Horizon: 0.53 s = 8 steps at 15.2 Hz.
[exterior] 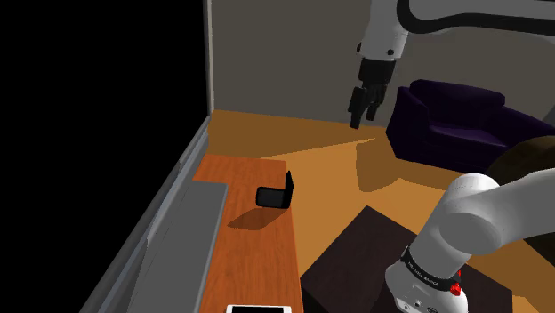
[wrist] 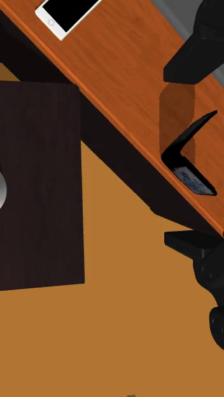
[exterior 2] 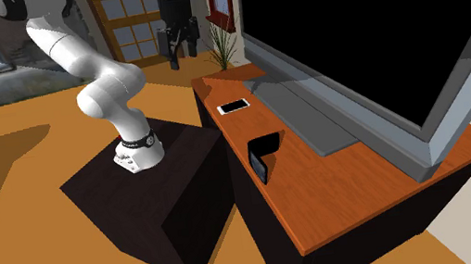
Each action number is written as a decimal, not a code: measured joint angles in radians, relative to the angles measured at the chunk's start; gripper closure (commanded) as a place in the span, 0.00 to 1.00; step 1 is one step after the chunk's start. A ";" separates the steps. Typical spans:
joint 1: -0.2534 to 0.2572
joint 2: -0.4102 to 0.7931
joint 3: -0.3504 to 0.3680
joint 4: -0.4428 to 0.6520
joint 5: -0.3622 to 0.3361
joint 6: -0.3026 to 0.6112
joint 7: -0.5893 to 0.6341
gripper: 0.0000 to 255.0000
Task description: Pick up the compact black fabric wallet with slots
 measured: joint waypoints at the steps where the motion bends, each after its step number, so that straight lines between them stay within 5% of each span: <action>1: 0.000 0.000 0.000 0.000 0.000 0.000 0.000 0.00; 8: -0.039 0.105 0.059 -0.094 0.042 0.201 0.169 0.00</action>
